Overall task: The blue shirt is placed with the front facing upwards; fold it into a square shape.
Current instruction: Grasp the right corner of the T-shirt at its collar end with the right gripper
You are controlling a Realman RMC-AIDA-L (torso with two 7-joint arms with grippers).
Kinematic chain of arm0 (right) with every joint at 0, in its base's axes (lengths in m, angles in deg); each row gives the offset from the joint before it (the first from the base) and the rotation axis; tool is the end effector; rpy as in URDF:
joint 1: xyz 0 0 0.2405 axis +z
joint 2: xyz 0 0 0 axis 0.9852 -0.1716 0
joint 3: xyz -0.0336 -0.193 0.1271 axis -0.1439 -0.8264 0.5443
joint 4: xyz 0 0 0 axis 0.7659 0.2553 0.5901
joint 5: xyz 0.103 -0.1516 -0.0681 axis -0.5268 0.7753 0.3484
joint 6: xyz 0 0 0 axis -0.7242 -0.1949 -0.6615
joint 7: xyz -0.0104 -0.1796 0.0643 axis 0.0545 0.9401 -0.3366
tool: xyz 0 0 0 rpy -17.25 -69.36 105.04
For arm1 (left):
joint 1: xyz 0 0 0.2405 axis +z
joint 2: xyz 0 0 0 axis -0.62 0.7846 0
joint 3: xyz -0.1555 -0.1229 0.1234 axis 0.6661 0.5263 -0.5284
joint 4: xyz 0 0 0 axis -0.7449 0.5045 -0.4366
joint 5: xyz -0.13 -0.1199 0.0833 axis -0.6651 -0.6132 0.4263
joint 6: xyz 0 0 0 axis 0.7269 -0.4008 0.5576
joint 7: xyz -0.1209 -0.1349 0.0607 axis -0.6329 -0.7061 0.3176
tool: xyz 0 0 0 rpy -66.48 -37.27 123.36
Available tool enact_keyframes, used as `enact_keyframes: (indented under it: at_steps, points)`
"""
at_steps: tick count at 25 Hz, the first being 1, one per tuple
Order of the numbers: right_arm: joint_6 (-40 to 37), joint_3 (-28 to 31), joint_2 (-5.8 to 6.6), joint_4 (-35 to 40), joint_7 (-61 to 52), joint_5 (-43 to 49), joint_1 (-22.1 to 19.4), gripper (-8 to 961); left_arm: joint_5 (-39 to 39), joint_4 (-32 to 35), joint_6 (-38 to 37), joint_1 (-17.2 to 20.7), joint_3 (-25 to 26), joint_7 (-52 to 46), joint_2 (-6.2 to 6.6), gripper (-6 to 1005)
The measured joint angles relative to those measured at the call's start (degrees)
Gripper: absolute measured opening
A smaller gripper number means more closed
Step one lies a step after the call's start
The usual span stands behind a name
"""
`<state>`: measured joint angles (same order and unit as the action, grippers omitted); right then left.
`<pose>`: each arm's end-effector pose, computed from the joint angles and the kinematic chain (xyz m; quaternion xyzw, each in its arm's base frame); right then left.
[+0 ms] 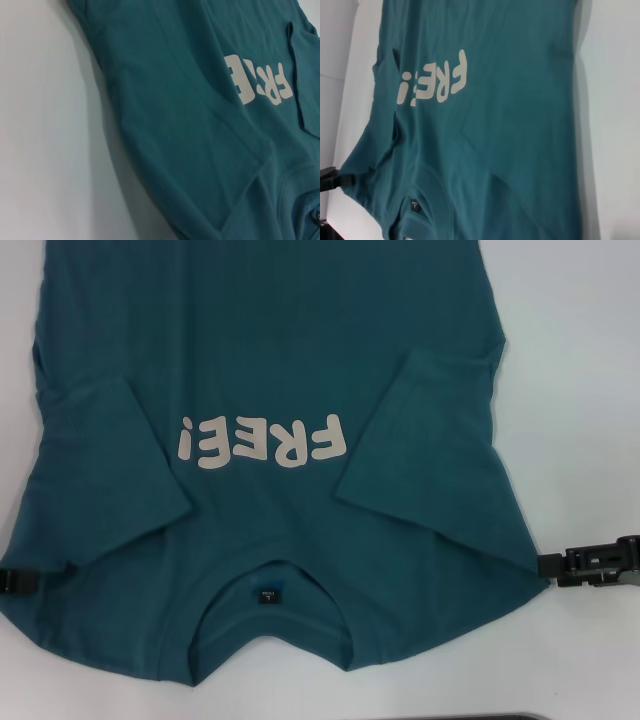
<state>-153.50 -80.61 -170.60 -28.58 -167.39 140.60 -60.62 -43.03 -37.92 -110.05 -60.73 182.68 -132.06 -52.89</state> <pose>0.3192 0.2295 -0.0081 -0.7302 0.6751 0.1050 0.0098 -0.3411 0.2417 0.0345 -0.8024 -0.5906 -0.0369 0.0771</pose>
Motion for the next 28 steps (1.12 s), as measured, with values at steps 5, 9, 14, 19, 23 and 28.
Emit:
enact_keyframes:
  at_steps: [5,9,14,19,23,28]
  points:
    - [0.5,0.2,-0.14,0.0,-0.1,0.6,0.1,661,0.0,0.0,0.1,0.0,-0.1,0.0,0.11,29]
    - [1.1,0.0,-0.5,0.0,-0.1,0.6,0.3,658,0.0,0.0,0.2,0.0,-0.1,0.0,0.11,29]
    - [1.3,-0.1,-0.83,0.0,-0.1,0.6,0.7,653,0.0,0.0,0.2,-0.1,0.0,0.0,0.1,30]
    - [1.3,-0.2,-1.12,0.0,-0.2,0.6,1.1,649,0.0,0.0,0.2,-0.1,0.0,0.1,0.15,29]
    - [1.3,-0.3,-1.38,0.0,-0.2,0.8,1.7,646,0.0,0.0,0.1,-0.1,0.0,0.1,0.17,30]
    - [1.3,-0.2,-1.6,0.0,-0.2,2.0,1.8,641,0.0,0.0,0.1,-0.1,0.0,0.1,0.18,30]
